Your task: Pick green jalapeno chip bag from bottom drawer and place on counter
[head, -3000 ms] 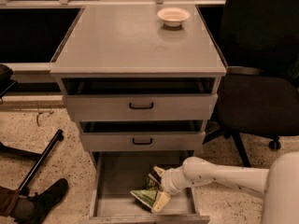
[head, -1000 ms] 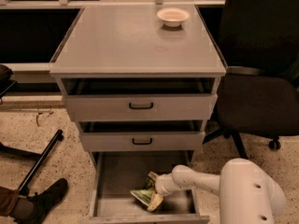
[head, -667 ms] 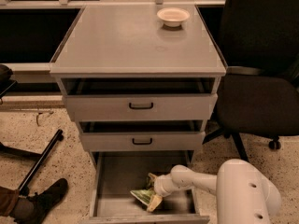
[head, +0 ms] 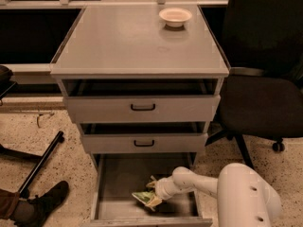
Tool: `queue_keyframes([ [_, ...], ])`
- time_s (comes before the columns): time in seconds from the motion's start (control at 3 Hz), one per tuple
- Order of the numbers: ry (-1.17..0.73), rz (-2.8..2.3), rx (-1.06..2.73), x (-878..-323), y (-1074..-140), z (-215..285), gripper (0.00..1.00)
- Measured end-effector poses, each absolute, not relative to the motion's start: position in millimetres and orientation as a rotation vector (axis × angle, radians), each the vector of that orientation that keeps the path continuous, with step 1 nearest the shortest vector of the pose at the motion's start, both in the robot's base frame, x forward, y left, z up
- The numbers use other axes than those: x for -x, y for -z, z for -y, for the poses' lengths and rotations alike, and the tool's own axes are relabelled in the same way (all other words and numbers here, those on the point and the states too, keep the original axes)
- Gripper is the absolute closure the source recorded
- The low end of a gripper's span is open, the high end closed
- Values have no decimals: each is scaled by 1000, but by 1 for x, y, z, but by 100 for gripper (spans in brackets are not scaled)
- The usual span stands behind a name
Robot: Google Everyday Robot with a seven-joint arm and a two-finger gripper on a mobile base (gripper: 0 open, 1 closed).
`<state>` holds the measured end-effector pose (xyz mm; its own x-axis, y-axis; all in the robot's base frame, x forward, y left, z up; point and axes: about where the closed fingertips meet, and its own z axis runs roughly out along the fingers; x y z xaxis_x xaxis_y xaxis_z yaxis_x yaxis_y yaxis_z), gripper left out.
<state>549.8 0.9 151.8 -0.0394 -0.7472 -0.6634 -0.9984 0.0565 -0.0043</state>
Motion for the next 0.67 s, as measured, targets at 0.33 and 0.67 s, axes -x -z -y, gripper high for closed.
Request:
queue_keyframes([
  [0.33,-656,-1840,1742,-550,-152,-1,65],
  [0.67,-643,-1842,1745,-550,-161,-2,88],
])
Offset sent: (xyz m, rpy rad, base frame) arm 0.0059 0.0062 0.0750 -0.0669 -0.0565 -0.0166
